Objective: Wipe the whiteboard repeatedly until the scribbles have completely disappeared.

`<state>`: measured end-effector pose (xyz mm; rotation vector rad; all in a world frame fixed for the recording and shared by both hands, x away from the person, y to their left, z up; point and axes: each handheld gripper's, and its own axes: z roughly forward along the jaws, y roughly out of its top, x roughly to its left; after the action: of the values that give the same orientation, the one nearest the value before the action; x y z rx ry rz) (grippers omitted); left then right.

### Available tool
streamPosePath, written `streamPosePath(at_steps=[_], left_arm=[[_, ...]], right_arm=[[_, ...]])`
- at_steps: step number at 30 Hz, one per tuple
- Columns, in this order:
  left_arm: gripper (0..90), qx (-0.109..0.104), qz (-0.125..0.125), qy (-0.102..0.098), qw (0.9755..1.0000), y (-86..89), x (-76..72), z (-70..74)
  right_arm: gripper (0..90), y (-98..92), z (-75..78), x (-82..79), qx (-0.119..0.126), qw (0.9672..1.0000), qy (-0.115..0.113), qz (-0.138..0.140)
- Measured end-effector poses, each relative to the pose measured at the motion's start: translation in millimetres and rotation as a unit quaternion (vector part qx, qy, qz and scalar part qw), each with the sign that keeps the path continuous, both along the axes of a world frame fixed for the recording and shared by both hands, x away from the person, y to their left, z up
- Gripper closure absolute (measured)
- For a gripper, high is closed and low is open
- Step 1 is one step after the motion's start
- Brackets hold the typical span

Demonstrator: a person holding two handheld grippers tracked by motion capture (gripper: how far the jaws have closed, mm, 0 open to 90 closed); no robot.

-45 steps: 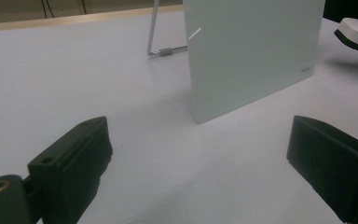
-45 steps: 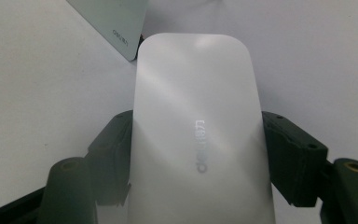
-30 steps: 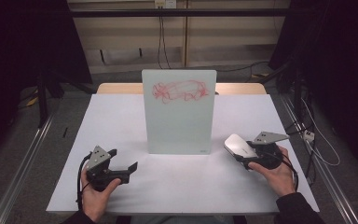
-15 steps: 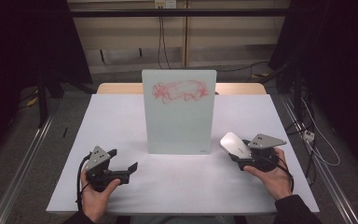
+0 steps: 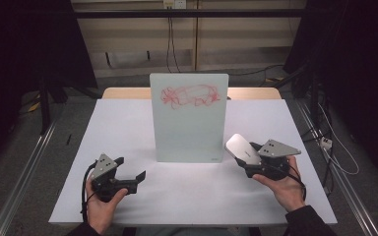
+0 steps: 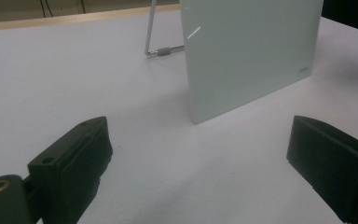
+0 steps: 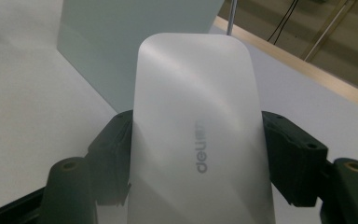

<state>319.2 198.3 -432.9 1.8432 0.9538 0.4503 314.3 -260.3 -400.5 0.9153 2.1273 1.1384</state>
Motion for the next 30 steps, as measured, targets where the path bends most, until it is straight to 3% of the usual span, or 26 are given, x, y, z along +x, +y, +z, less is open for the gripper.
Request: streamPosePath(at_steps=[20,22,30], left_arm=[[6.1,-0.005,0.000,0.002,1.0000,1.1,0.0,-0.3],[6.1,-0.013,-0.004,0.004,0.9999,1.0,-0.4,-0.4],[6.1,-0.009,-0.007,0.001,0.9999,1.4,-0.5,0.2]], right_arm=[[31.3,26.0,32.6,7.7,0.019,0.9980,-0.057,0.019],[31.3,28.4,35.1,9.1,0.020,0.9977,-0.061,0.021],[31.3,37.5,42.0,14.2,0.013,0.9951,-0.093,0.030]])
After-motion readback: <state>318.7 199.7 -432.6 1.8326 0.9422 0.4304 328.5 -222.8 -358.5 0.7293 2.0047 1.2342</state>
